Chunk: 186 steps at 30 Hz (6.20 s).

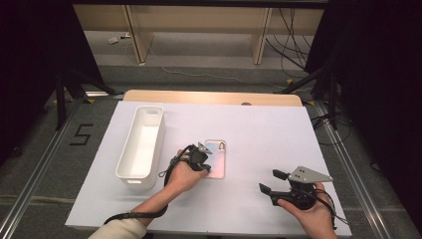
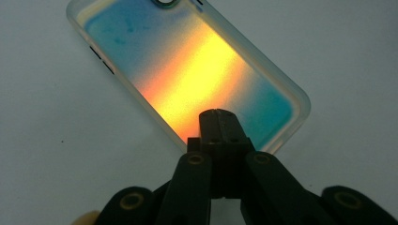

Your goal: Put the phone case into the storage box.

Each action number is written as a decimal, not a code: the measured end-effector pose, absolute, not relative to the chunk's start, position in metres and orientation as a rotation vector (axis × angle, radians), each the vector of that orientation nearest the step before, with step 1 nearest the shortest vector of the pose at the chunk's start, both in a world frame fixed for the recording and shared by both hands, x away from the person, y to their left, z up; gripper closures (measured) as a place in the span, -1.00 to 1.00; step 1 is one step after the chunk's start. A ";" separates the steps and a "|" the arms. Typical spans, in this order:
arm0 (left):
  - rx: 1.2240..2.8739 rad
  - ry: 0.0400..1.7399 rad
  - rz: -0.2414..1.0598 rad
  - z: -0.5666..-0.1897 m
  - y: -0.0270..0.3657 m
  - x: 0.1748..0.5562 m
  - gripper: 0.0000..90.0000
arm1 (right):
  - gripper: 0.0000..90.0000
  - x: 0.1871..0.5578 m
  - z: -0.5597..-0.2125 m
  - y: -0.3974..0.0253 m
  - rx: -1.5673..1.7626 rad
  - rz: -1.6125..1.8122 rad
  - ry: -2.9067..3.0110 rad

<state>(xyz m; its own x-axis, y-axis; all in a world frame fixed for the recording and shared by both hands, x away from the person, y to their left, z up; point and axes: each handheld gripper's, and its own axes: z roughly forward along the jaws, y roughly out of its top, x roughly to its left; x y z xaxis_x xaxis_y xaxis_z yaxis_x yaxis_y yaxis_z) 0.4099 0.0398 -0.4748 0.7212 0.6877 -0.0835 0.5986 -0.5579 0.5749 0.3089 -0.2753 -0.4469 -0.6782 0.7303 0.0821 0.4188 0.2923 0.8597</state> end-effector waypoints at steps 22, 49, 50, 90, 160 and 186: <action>2.265 0.948 0.264 -0.464 0.046 0.401 0.86 | -0.36 0.309 -0.447 -0.276 1.038 1.340 2.238; 1.923 0.729 0.334 -0.432 0.126 0.331 -1.00 | -0.47 0.313 -0.448 -0.278 1.038 1.319 2.242; 1.911 0.736 0.337 -0.432 0.128 0.329 -1.00 | -0.47 0.312 -0.448 -0.278 1.056 1.325 2.256; 1.868 0.732 0.389 -0.439 0.152 0.310 -1.00 | -0.30 0.334 -0.442 -0.213 0.788 1.318 2.378; 1.869 0.725 0.383 -0.440 0.151 0.310 -1.00 | -0.21 0.395 -0.469 -0.123 0.586 0.984 2.595; 1.867 0.719 0.377 -0.440 0.150 0.310 -1.00 | -0.14 0.401 -0.476 -0.115 0.564 0.898 2.651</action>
